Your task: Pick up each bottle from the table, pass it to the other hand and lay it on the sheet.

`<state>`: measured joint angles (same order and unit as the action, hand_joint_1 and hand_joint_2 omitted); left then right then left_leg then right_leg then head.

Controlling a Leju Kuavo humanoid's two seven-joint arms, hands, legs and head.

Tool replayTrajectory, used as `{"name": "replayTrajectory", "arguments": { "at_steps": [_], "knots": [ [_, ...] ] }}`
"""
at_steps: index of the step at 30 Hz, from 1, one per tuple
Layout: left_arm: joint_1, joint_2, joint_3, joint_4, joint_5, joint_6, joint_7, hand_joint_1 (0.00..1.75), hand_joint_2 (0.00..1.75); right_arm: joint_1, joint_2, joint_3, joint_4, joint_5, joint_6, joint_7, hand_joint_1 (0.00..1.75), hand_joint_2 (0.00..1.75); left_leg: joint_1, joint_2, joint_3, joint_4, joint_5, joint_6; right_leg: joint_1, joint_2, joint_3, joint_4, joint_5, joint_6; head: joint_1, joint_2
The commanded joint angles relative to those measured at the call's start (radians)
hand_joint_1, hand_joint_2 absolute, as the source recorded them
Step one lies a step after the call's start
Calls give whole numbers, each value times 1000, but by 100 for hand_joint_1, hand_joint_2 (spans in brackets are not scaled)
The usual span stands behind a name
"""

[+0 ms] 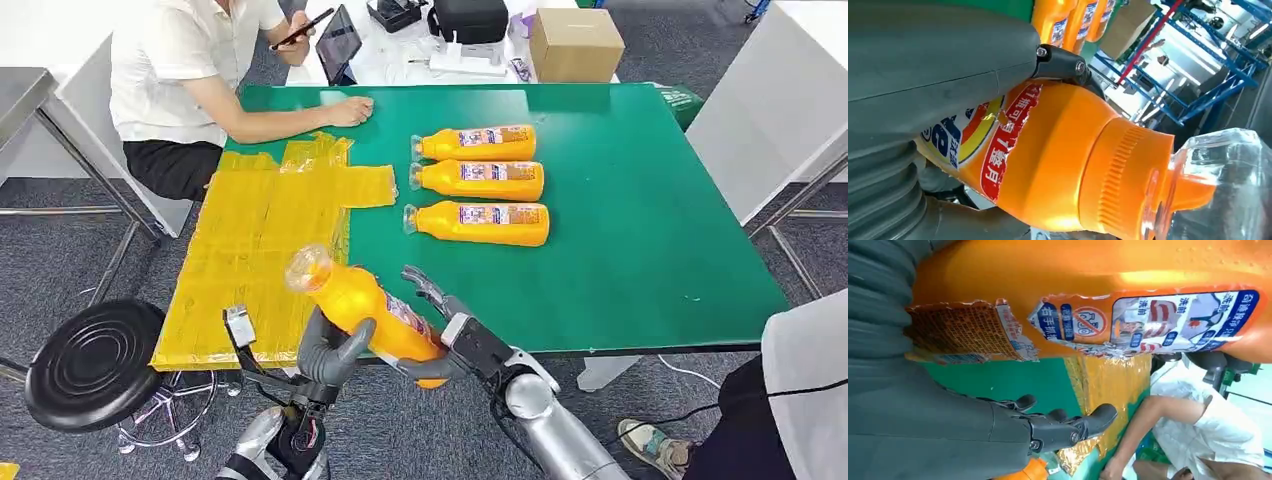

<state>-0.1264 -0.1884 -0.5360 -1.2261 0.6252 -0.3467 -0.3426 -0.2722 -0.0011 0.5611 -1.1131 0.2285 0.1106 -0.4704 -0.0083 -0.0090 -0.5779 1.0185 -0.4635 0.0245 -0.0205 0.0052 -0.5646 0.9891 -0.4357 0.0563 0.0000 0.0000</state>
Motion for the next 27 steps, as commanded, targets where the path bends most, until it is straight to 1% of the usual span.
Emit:
{"name": "replayTrajectory", "arguments": {
  "at_steps": [1, 2, 3, 5, 9, 10, 11, 12, 13, 14, 19, 21, 22, 24, 25, 27],
  "knots": [
    [-24, 31, -15, 9, -37, 46, -12, 175, 175, -5, 10, -24, 9, 30, -45, -2, 0, 175, 1, 1, 1, 0, 0, -2, 1, 0, 1, 0, 0, -2, 0, 0],
    [-23, 32, -2, 1, -61, 82, -20, 175, 175, 6, 10, -32, -11, 47, -74, -8, 0, 0, 2, 1, 2, -1, 0, -2, 2, 0, 2, -1, 0, -3, 0, 0],
    [-26, 41, 11, -7, -116, 156, -26, 175, 175, 25, 7, -41, -46, 66, -112, -19, 0, 0, 1, 0, 1, 0, 0, -2, 2, -1, 1, 0, 0, -2, 0, 0],
    [-33, 47, 45, -19, -173, 239, -42, 175, 175, 65, -7, -50, -123, 117, -185, -44, 0, 0, 1, 0, 0, 0, 0, -2, 2, -1, 1, 0, 0, -2, 0, 0],
    [-46, 48, 112, -61, -171, 293, -38, 175, 175, 150, -42, -51, -294, 199, -276, -143, 0, 0, 1, -1, -1, 0, 0, -2, 1, -2, -1, 0, 0, -2, 0, 0],
    [-57, 48, 117, -70, -270, 400, -93, 175, 175, 164, -48, -50, -327, 236, -322, -183, 0, 0, 2, -1, 0, 0, 0, -2, 2, -2, 0, 0, -1, -3, 0, 0],
    [-78, 48, 110, -75, -388, 514, -136, 175, 175, 183, -50, -49, -362, 255, -349, -195, 0, 0, 1, -1, -1, 1, 0, -2, 1, -2, -1, 1, -1, -2, 0, 0],
    [-84, 48, 113, -75, -389, 516, -134, 175, 175, 188, -53, -49, -375, 257, -352, -193, 0, 0, 2, -2, -2, 1, 0, -2, 2, -4, -1, 1, -1, -3, 0, 0],
    [-92, 47, 112, -73, -435, 560, -139, 175, 175, 191, -53, -49, -384, 261, -356, -192, 0, 0, 1, -2, -2, 1, 0, -2, 1, -3, -2, 1, -1, -2, 0, 0],
    [-106, 61, 93, -59, -609, 698, -141, 175, 175, 200, -50, -56, -396, 263, -362, -188, 0, 0, 2, -2, -2, 1, 0, -2, 2, -3, -1, 1, -1, -3, 0, 0],
    [-102, 63, 105, -61, -611, 690, -136, 175, 175, 200, -48, -65, -390, 263, -362, -184, 0, 0, 2, 0, -1, 0, 0, -2, 2, -1, -1, -1, 0, -3, 0, 0],
    [-103, 72, 106, -82, -605, 634, -136, 175, 175, 204, -27, -85, -391, 239, -363, -200, 0, 0, 1, 0, -1, 0, 0, -1, 1, -1, -1, 0, 0, -2, 0, 0],
    [-109, 76, 103, -85, -639, 645, -136, 175, 175, 202, -17, -88, -391, 237, -372, -213, 0, 0, 2, 1, -1, 0, 0, -2, 2, -1, -1, 0, 0, -3, 0, 0],
    [-145, 93, 81, -61, -770, 709, -115, 175, 175, 187, 0, -79, -386, 229, -372, -224, 0, 0, 1, 0, -2, 0, 0, -1, 1, -1, -2, 0, 0, -2, 0, 0],
    [-166, 94, 78, -39, -831, 733, -103, 175, 175, 177, 8, -71, -381, 226, -367, -226, 0, 0, 2, 0, -1, 0, 0, -2, 2, -1, -1, 0, 0, -3, 0, 0],
    [-242, 105, 51, 72, -1052, 798, -12, 175, 175, 146, 18, -47, -361, 219, -339, -228, 0, 0, 1, 1, -1, 0, 0, -2, 1, 0, -2, 0, 0, -3, 0, 0]
  ]
}}
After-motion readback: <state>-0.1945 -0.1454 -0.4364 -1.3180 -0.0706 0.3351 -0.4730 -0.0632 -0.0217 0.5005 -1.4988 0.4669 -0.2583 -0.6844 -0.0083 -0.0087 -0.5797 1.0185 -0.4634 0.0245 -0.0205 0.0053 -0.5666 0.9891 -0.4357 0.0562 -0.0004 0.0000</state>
